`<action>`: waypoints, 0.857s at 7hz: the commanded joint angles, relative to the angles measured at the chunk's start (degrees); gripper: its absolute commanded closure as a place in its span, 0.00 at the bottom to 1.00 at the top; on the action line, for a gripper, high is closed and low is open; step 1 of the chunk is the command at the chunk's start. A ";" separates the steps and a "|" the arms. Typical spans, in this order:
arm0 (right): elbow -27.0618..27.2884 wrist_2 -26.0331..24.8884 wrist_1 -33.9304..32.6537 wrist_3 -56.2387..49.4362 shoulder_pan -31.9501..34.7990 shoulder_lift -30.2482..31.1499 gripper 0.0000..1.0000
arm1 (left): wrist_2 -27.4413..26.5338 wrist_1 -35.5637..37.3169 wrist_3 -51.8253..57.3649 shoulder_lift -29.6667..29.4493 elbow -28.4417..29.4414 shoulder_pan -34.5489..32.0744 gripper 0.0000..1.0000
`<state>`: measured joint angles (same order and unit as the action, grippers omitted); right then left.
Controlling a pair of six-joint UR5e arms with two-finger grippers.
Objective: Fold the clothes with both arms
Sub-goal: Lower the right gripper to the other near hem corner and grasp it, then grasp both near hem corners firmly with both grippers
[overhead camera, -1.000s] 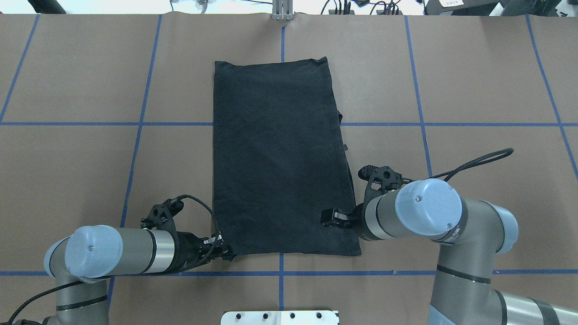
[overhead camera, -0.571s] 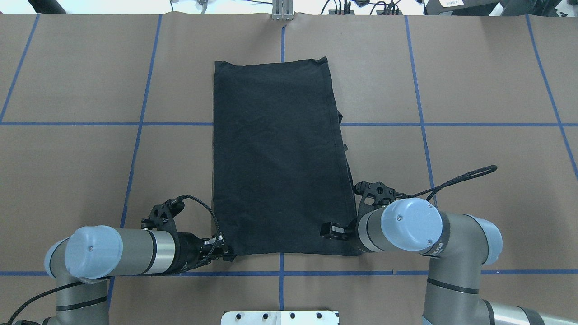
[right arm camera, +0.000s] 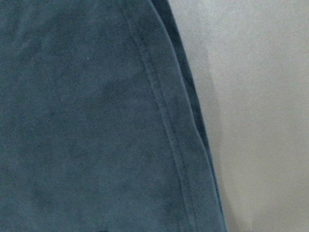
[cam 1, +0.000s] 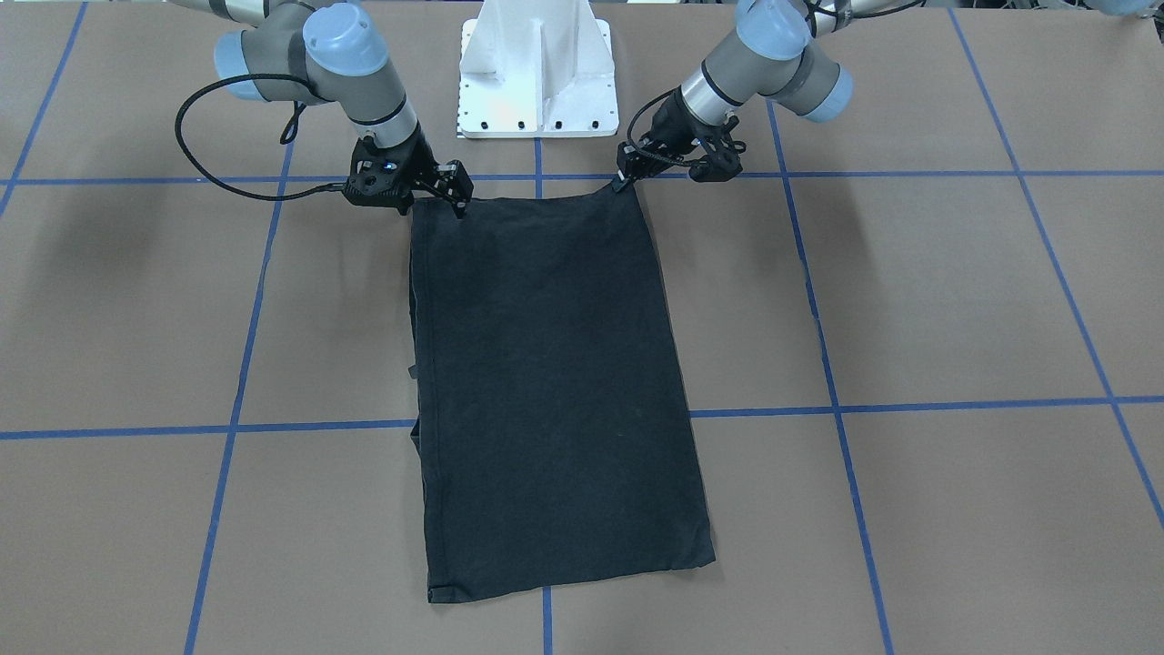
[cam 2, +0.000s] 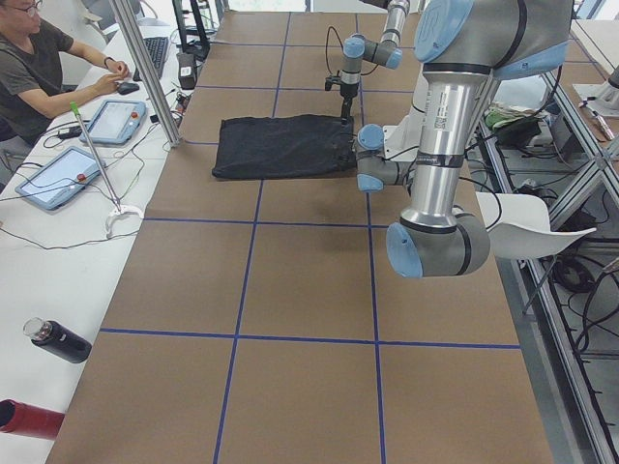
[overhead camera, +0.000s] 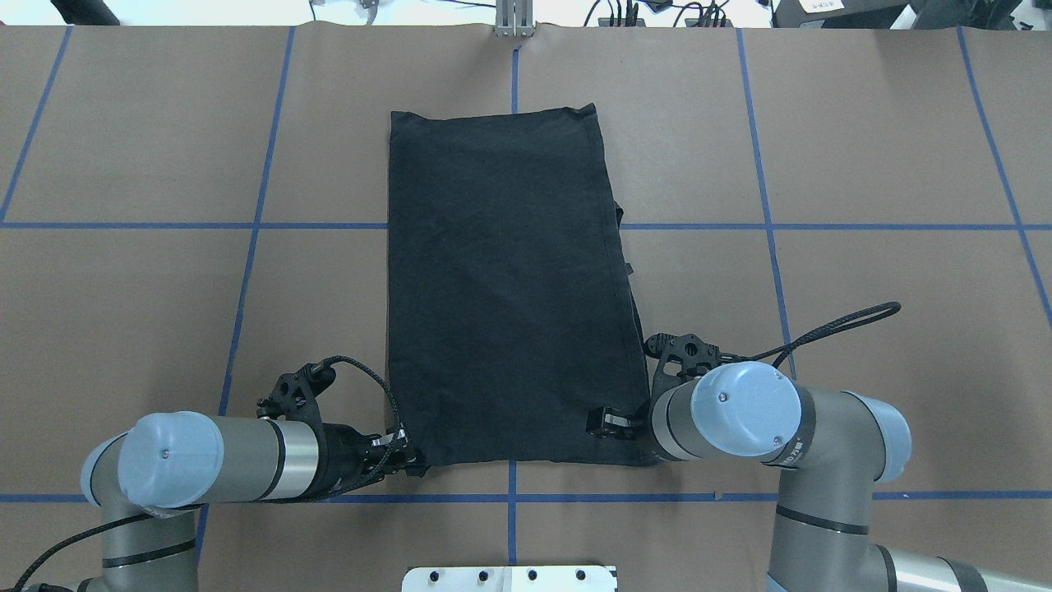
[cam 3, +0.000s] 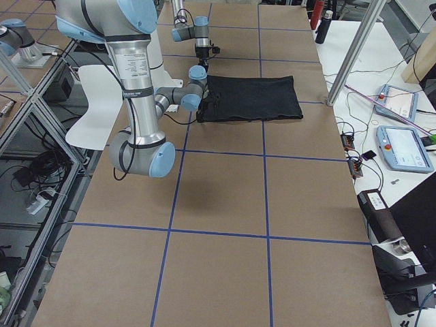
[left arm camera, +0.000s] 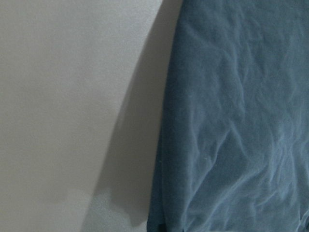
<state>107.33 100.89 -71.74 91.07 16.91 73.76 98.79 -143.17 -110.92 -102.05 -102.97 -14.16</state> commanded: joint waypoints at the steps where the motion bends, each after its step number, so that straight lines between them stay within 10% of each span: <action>1: -0.28 0.01 -0.24 -0.01 0.05 -0.11 0.15 | 0.00 0.00 0.00 0.10 -0.04 -0.08 1.00; 6: -0.02 1.41 -0.86 -0.01 0.76 -0.46 0.92 | -0.09 -0.09 -0.09 0.19 -0.04 -0.08 1.00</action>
<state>107.30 102.14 -72.59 91.06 17.61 73.43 98.74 -143.26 -110.94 -101.90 -103.00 -14.24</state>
